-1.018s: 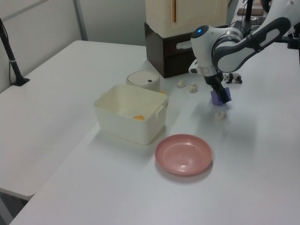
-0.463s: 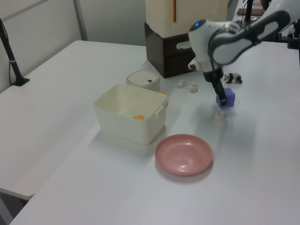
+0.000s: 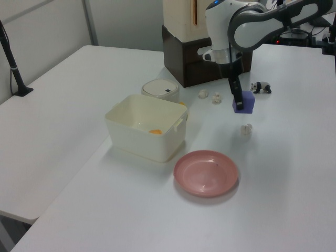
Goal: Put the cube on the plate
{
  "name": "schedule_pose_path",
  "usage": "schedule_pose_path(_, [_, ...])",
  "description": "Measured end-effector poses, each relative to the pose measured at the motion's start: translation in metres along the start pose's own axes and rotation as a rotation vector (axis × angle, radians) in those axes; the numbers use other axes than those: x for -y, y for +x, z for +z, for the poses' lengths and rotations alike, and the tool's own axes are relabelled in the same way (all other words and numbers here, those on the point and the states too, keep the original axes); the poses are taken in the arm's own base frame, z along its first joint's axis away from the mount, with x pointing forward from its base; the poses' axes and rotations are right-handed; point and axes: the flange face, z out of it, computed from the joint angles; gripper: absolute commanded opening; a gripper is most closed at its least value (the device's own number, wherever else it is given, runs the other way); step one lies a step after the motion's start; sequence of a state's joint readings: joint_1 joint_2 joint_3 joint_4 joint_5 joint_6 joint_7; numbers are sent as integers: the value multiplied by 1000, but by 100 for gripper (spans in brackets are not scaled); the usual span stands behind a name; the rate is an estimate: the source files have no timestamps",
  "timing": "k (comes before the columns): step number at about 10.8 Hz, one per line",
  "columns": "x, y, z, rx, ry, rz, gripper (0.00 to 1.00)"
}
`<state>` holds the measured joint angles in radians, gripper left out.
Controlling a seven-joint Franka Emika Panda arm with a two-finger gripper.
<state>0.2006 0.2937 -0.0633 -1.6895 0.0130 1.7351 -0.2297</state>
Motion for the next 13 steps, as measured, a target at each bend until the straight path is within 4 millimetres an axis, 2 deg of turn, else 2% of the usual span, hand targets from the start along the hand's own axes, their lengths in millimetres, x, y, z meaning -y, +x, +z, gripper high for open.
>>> schedule_pose_path(2, [62,19,-8,-59,29,120,37])
schedule_pose_path(3, [95,33,-5,-102,29,198,45])
schedule_pose_path(4, [126,47,3,-134,30,262,66])
schedule_pose_path(5, [154,62,15,-151,33,315,100])
schedule_pose_path(7, [189,82,34,-169,39,407,100])
schedule_pose_path(9, [201,90,45,-170,40,434,100])
schedule_pose_path(10, [200,91,40,-178,43,437,100])
schedule_pose_path(11, [199,90,28,-190,47,440,100])
schedule_pose_path(12, [196,80,5,-182,49,447,100])
schedule_pose_path(13, [185,63,-26,-168,56,459,100])
